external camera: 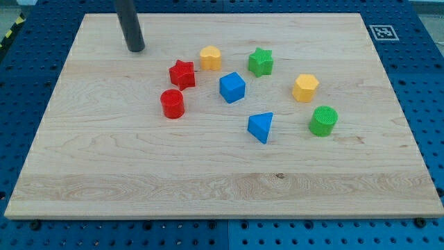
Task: Move the red circle to the bottom left of the blue cube
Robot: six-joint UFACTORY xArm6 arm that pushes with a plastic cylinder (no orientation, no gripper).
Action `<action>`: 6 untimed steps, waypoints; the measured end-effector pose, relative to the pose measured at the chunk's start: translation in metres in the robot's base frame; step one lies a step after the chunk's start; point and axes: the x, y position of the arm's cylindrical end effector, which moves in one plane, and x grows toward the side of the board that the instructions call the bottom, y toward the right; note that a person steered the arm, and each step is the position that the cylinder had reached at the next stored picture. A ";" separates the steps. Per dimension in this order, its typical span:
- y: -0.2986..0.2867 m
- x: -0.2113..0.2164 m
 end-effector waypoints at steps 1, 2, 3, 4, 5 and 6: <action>0.004 0.026; 0.012 0.057; 0.031 0.099; 0.053 0.126; 0.088 0.135; 0.106 0.143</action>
